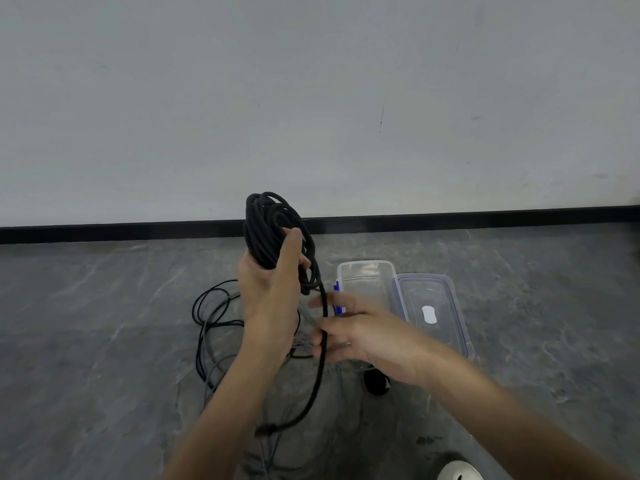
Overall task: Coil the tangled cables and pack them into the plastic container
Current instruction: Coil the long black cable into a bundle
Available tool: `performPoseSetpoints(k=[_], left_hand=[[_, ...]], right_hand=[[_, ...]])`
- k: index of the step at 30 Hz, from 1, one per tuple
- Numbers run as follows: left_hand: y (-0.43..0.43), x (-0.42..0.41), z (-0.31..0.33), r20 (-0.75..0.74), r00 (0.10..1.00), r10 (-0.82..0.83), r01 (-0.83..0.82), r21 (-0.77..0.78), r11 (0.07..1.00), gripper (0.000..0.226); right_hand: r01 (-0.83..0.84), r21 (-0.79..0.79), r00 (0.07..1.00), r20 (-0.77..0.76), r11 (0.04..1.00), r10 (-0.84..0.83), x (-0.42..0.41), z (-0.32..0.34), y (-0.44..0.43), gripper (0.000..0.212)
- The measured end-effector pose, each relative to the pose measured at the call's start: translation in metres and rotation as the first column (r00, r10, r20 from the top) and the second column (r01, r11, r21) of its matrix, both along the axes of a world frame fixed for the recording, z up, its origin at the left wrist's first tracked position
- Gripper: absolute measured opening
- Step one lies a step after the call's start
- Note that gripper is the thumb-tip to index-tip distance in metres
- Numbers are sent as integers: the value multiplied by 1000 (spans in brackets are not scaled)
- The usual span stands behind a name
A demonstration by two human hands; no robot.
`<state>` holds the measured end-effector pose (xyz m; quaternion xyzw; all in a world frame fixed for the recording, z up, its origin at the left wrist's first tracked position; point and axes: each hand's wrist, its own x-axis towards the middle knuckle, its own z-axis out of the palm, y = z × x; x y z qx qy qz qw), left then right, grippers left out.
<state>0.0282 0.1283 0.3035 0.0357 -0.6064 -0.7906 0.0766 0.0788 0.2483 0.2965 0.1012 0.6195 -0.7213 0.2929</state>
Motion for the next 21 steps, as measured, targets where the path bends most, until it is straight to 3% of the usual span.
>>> performPoseSetpoints(k=[4, 9, 14, 21], left_hand=[[-4, -3, -2, -33, 999, 23, -26, -76, 997, 18], [-5, -2, -5, -66, 998, 25, -34, -138, 990, 17], [-7, -4, -13, -114, 993, -10, -21, -262, 965, 15], [-8, -7, -18, -71, 994, -87, 50, -414, 909, 32]], right_hand=[[20, 127, 999, -52, 992, -14, 1, 2, -2, 16], [-58, -2, 997, 59, 998, 58, 7, 10, -4, 24], [-64, 106, 994, -81, 992, 73, 9, 20, -4, 25], [11, -27, 997, -80, 1000, -14, 9, 29, -2, 11]])
